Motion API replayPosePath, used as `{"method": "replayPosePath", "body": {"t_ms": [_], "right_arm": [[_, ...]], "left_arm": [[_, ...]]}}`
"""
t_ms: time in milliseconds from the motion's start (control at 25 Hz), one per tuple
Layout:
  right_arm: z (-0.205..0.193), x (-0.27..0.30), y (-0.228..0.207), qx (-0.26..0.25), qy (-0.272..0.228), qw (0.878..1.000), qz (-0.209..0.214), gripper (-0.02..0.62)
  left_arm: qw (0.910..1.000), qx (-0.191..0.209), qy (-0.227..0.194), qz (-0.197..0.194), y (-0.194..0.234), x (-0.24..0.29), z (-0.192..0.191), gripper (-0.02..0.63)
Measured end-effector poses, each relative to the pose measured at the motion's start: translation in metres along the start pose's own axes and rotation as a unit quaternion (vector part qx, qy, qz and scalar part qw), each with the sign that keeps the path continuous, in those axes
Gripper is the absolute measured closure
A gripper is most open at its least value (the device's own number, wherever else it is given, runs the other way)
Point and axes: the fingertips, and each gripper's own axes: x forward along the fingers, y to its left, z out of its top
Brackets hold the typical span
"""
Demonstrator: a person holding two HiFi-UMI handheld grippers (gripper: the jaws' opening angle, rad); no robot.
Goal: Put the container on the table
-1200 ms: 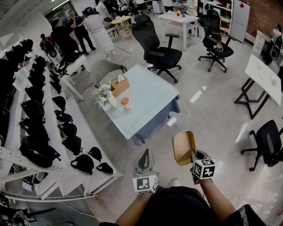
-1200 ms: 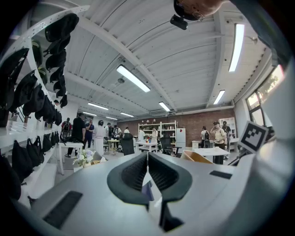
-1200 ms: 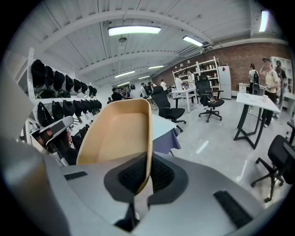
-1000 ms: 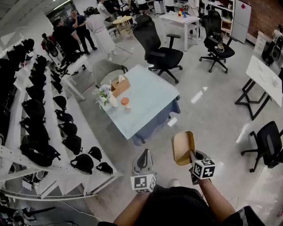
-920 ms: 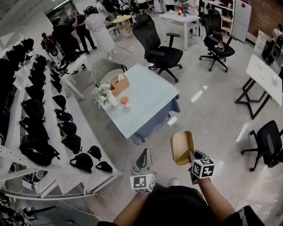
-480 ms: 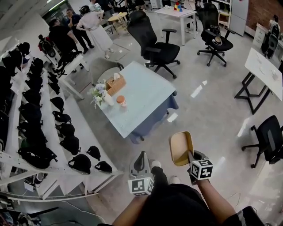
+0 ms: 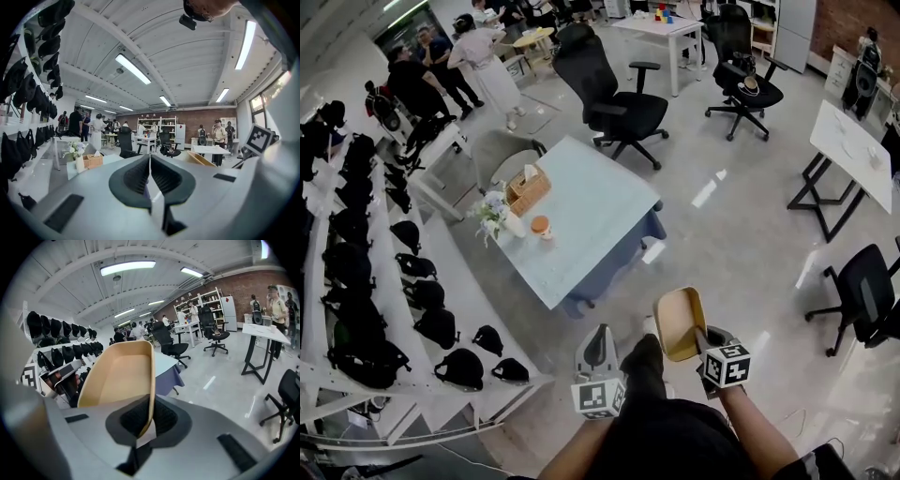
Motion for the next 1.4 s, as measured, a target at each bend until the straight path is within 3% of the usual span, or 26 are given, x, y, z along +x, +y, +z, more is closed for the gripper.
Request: {"method": "replayPosePath", "body": {"t_ms": [360, 760, 1000, 1240, 1400], "right_arm": [[0.052, 0.052, -0.023, -0.008, 0.012, 1.000, -0.007, 0.595], [0.156, 0.129, -0.032, -0.003, 0.026, 1.000, -0.002, 0.595], [0.205, 0.172, -0.032, -0.048, 0.044, 0.998, -0.004, 0.595], [0.242, 0.224, -0.029, -0.066, 0.072, 0.995, 0.016, 0.595], [0.270, 0.250, -0.024, -0.075, 0.065, 0.995, 0.025, 0.595]], "left_arm": [[0.9997, -0.012, 0.014, -0.014, 0.030, 0.084, 0.000, 0.592], [0.9991, -0.035, 0.005, -0.023, 0.068, 0.197, 0.021, 0.592], [0.9989, -0.038, 0.025, -0.012, 0.106, 0.248, 0.004, 0.592], [0.9985, -0.051, 0.015, 0.009, 0.146, 0.290, 0.023, 0.592], [0.9987, -0.050, -0.005, 0.005, 0.159, 0.311, 0.048, 0.592]]}}
